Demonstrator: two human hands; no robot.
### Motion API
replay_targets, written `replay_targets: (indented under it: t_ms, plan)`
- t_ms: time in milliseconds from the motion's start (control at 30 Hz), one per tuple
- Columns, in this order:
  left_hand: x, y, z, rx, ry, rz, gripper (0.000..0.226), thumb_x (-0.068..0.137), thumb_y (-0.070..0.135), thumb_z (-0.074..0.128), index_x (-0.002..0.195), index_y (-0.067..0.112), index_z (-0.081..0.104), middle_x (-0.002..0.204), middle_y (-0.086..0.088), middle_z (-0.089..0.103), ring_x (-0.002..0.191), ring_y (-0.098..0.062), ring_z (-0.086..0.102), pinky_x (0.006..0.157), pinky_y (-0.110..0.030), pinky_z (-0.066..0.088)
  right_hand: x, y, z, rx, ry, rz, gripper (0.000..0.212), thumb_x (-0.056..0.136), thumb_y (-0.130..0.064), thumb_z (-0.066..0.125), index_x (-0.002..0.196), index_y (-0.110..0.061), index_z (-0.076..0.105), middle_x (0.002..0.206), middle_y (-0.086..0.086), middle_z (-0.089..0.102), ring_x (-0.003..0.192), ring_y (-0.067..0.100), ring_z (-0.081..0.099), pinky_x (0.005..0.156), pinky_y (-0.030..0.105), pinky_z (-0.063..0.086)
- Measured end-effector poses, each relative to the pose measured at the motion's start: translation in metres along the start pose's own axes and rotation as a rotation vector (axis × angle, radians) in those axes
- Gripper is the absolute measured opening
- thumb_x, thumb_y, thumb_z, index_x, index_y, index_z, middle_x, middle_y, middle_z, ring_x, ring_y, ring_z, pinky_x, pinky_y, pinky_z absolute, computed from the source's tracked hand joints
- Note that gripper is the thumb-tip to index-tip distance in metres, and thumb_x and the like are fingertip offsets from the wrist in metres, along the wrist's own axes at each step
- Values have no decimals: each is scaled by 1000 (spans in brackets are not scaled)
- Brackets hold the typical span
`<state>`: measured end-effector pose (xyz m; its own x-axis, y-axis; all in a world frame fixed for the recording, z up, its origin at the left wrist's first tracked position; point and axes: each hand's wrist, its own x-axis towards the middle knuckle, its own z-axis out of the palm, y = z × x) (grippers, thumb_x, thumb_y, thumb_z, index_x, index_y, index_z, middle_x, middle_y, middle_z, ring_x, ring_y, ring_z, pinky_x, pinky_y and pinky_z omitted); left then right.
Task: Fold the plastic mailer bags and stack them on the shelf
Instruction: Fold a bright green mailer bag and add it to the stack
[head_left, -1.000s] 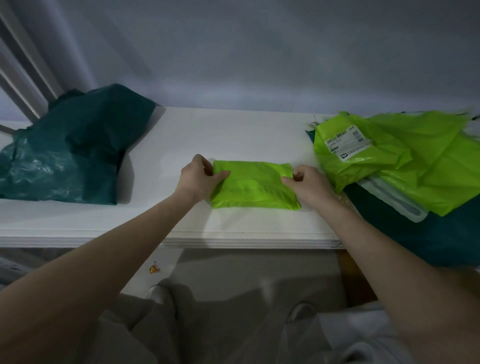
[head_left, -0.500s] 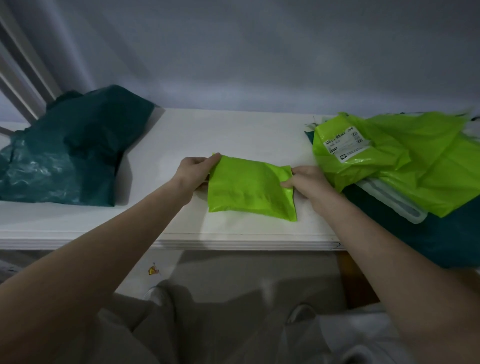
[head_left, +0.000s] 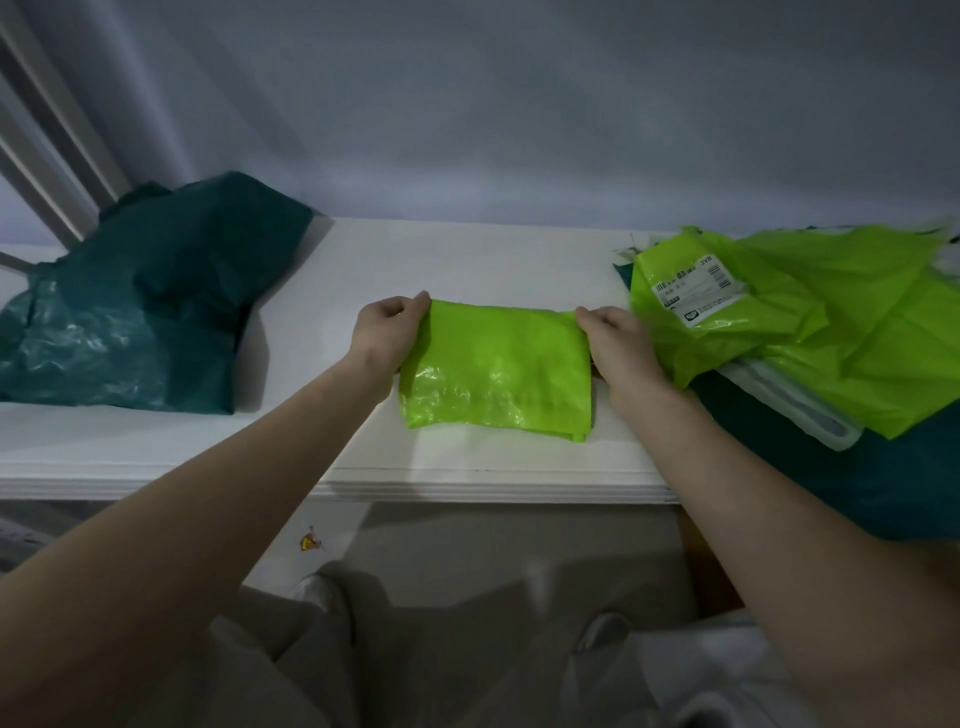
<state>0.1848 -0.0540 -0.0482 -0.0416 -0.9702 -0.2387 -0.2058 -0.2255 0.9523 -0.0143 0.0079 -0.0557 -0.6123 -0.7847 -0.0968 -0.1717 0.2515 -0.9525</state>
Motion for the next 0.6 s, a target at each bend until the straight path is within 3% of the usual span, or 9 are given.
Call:
replay_targets:
  t_ms: [100,200,333,400,500,567,600]
  plan:
    - [6,-4,-2,64,43,39,28,93,34,54,72,16,55,71,0,48,73,-18,45,61,-27,38,0,1,2,-93,24,-78,26,92,-26,55,70,-13,54,63,-4,49,77,19,51,70,27,40]
    - [12,-9,-2,141,76,61,34,93,33,55,65,15,53,69,-1,50,77,-20,47,73,-29,41,-3,1,5,-253,49,-167,23,95,-25,50,79,-9,54,62,-3,47,75,18,48,53,27,29]
    - [15,-13,1,253,71,87,27,94,32,53,80,10,60,85,-7,58,84,-23,51,83,-33,45,-2,9,11,-345,47,-192,29,96,-21,50,87,3,62,78,9,54,78,19,49,61,25,26]
    - [15,-13,3,266,53,101,25,94,34,53,90,10,61,90,-7,58,86,-22,51,85,-32,44,1,11,9,-374,36,-186,33,95,-22,52,76,3,62,73,11,54,72,21,49,61,26,28]
    - [14,-10,4,226,50,97,35,93,40,52,110,10,57,102,-3,56,91,-18,51,84,-28,41,7,11,4,-378,31,-148,47,95,-26,53,52,-8,42,53,6,43,53,17,39,51,31,25]
    - [11,-9,1,333,46,157,41,96,43,44,122,11,51,110,-1,55,97,-16,50,85,-25,38,9,10,2,-363,34,-121,49,95,-29,52,51,-13,38,52,3,40,51,16,37,54,30,26]
    - [11,-10,0,422,54,235,43,97,42,41,126,11,49,115,-2,54,104,-18,50,89,-27,38,10,8,1,-367,47,-138,44,94,-29,52,55,-11,46,57,6,48,57,19,44,59,30,31]
